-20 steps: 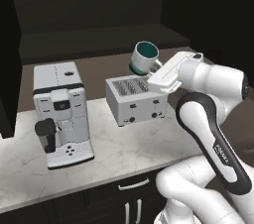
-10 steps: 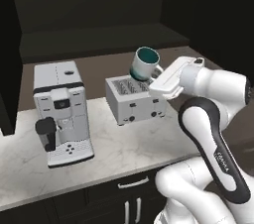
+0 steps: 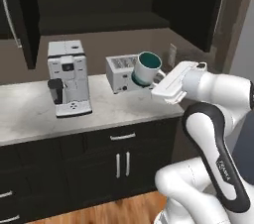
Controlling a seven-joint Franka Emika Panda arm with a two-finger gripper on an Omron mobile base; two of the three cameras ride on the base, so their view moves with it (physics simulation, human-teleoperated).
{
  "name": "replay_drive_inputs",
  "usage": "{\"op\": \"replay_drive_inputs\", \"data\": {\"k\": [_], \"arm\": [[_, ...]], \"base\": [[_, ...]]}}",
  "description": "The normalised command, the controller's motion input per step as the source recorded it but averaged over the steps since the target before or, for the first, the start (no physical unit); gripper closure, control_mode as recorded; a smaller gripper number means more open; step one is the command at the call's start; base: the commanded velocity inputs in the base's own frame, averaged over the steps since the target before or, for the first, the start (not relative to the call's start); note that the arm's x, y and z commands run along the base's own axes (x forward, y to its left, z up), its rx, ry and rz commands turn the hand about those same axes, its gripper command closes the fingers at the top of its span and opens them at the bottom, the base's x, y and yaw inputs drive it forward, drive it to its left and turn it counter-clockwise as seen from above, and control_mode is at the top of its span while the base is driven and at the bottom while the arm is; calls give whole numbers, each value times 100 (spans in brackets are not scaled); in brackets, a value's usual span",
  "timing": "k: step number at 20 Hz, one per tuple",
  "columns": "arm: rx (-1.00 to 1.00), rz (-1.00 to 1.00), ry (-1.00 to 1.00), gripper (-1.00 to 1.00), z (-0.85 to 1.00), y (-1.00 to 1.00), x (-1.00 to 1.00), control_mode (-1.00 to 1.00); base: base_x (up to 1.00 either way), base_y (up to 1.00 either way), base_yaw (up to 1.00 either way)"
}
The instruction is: Open the cabinet directly in front. Then move the liquor and the mug to the dining counter with the jar on it.
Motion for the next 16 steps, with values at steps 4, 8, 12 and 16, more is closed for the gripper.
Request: {"op": "replay_drive_inputs", "data": {"k": [4,8,12,16], "arm": [[0,0,0,100,0,0,0,100],[0,0,0,100,0,0,0,100],[0,0,0,100,0,0,0,100],[0,0,0,100,0,0,0,100]], "base": [[-53,87,43],[-21,100,59],[-22,88,79],[-12,57,88]]}}
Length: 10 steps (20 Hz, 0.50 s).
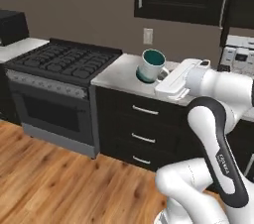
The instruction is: Open the cabinet directly in front. Then move the liquor and the mug to the dining counter with the jar on it.
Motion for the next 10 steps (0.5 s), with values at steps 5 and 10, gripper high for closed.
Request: {"op": "replay_drive_inputs", "data": {"k": [5,10], "arm": [[0,0,0,100,0,0,0,100],[0,0,0,100,0,0,0,100]], "base": [[-9,47,91],[-2,52,88]]}}
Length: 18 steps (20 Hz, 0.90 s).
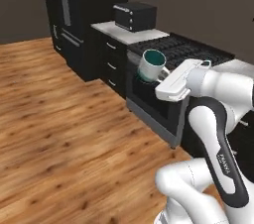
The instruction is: Open the cabinet directly in front. Then move the liquor and the mug to the dining counter with the jar on it.
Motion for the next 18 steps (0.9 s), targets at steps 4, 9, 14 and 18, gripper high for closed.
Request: {"op": "replay_drive_inputs", "data": {"k": [4,9,14,18], "arm": [[0,0,0,100,0,0,0,100],[0,0,0,100,0,0,0,100],[0,0,0,100,0,0,0,100],[0,0,0,100,0,0,0,100]], "base": [[29,71,71],[100,98,32],[100,63,8],[100,0,-3]]}}
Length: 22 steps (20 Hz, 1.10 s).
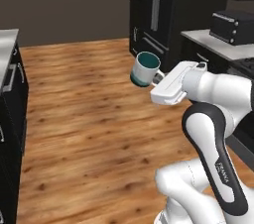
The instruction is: Open the cabinet directly in front. Then move the liquor and the mug to the dining counter with the jar on it.
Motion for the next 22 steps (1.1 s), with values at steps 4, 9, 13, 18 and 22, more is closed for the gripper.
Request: {"op": "replay_drive_inputs", "data": {"k": [4,9,13,18,22], "arm": [[0,0,0,100,0,0,0,100],[0,0,0,100,0,0,0,100],[0,0,0,100,0,0,0,100],[0,0,0,100,0,0,0,100],[0,0,0,100,0,0,0,100]], "base": [[100,0,-15],[100,0,-4],[100,26,0],[100,50,0],[100,51,0]]}}
